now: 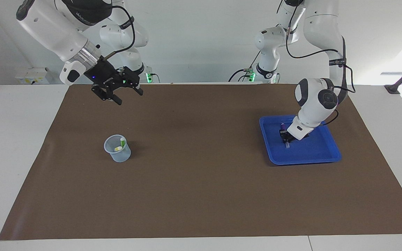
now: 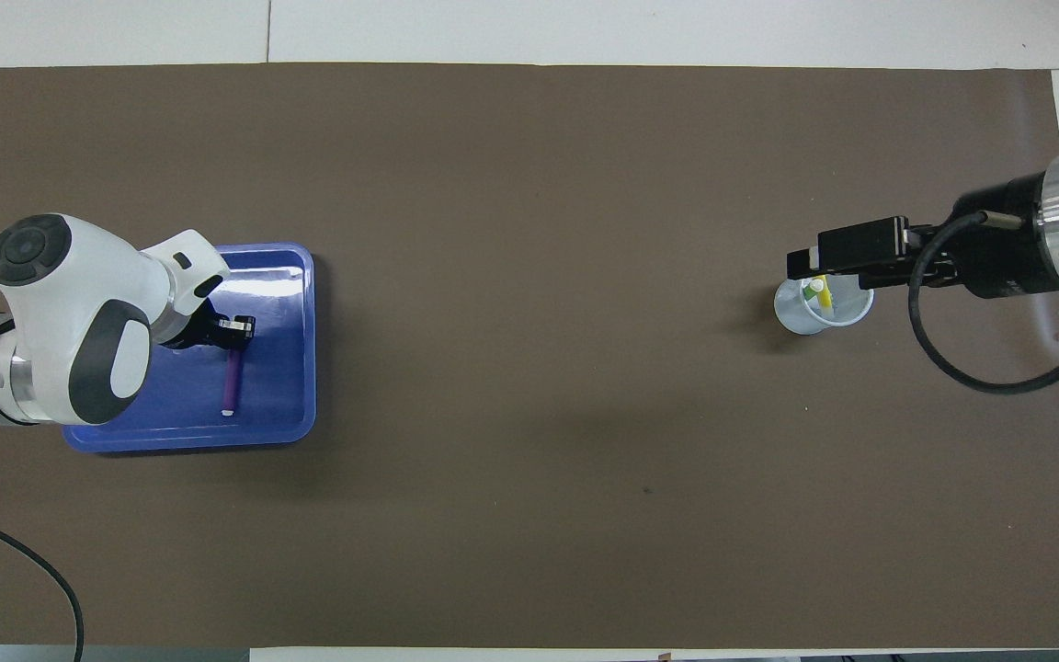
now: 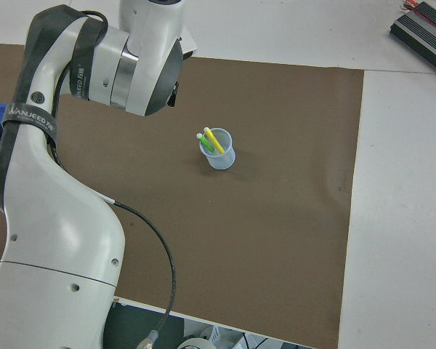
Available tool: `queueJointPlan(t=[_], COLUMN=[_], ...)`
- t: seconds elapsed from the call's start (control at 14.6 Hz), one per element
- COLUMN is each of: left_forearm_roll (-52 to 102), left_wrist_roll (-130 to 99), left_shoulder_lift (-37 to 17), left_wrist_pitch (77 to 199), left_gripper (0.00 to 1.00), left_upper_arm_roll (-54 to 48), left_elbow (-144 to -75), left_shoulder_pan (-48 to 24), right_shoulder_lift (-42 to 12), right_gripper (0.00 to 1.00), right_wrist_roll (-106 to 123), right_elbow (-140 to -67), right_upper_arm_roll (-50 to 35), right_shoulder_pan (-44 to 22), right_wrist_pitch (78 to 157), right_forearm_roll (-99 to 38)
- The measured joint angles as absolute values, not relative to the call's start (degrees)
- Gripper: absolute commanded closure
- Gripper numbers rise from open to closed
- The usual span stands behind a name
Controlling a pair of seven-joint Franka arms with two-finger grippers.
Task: Transfer and insert pens with both arms
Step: 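Insert the green pen into the cup with the right gripper, then grasp the purple pen with the left gripper while the right gripper returns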
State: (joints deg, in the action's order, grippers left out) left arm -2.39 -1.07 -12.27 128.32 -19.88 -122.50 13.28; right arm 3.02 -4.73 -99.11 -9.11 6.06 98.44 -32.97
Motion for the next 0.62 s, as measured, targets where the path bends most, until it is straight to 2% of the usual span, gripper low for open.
queueJointPlan(t=[0.34, 0.62], left_forearm_roll=[-1.8, 2.3], left_wrist_roll=[-1.4, -2.1], left_shoulder_lift=[-12.3, -12.2], left_wrist_pitch=[124.9, 113.8], left_gripper=[1.0, 1.0], left_upper_arm_roll=[-19.8, -19.8], left_elbow=[-121.0, -114.3], left_shoulder_pan=[13.7, 14.8], right_shoulder_lift=[4.0, 5.2], right_gripper=[0.0, 0.0], right_wrist_roll=[-20.7, -27.6], right_elbow=[-100.0, -104.4], right_upper_arm_roll=[-9.3, -9.3], right_shoulder_pan=[0.6, -4.7], right_wrist_pitch=[99.2, 108.5], right_forearm_roll=[-39.6, -42.1])
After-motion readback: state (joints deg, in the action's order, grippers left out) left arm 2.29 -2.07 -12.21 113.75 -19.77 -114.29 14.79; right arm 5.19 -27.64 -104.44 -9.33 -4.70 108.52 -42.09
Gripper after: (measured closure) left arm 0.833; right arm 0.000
